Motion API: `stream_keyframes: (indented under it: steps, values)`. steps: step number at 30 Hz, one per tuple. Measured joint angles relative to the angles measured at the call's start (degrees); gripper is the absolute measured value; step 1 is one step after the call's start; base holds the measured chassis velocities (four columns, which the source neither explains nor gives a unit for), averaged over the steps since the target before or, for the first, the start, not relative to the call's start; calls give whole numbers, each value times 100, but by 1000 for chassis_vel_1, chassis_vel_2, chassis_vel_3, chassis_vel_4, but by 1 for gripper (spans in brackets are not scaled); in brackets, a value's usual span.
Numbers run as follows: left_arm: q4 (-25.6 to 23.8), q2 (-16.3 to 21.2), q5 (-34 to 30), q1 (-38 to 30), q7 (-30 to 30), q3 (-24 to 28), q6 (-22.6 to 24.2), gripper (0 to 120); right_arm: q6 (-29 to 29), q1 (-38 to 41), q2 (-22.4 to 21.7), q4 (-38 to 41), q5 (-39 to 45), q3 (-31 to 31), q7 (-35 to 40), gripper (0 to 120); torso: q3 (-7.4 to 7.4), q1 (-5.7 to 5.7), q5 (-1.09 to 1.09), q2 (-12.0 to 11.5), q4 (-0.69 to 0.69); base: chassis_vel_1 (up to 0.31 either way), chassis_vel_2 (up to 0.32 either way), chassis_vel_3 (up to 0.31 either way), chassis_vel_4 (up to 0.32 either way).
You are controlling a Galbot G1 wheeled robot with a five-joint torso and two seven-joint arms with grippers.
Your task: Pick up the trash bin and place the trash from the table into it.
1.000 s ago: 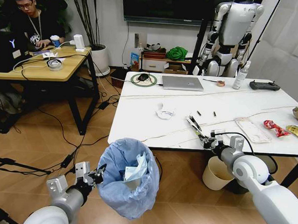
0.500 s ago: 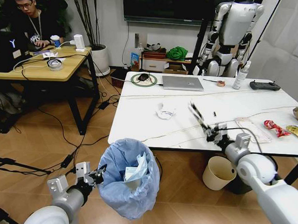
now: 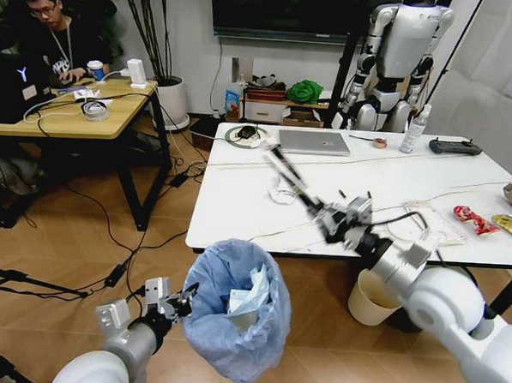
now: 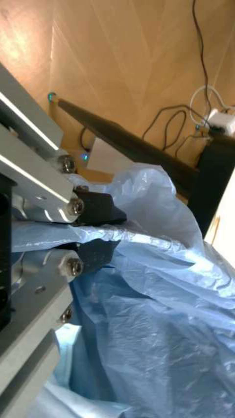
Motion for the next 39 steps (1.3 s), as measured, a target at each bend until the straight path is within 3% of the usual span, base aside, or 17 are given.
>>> stream_keyframes:
  steps: [5, 9, 15, 22, 30, 39]
  values:
    - [59, 61, -233, -261, -114, 101, 9, 0, 397, 305, -176, -97, -8, -492, -403, 0, 0, 0, -1, 0, 1, 0, 0, 0, 0]
    - [64, 88, -270, -284, -140, 113, 18, 0, 428, 432, -222, -229, -189, -520, -772, 0, 0, 0, 0, 0, 2, 0, 0, 0, 0]
    - [20, 116, -346, -240, -191, 29, 68, 0, 437, 372, -390, -382, -1688, 207, -1047, 0, 0, 0, 0, 0, 1, 0, 0, 0, 0]
    - [4, 145, -461, -217, -221, 19, 100, 0, 481, 220, -625, 141, -2312, 716, -1228, 0, 0, 0, 0, -1, 1, 0, 0, 0, 0]
    - [90, 231, -653, -416, -225, 190, 103, 0, 501, 367, -758, 226, -2388, 377, -1646, 0, 0, 0, 0, -1, 1, 0, 0, 0, 0]
    - [50, 133, -668, -335, -225, 77, 81, 0, 74, 425, -19, 55, -1266, -391, -856, 0, 0, 0, -1, -1, 2, 0, 0, 0, 0]
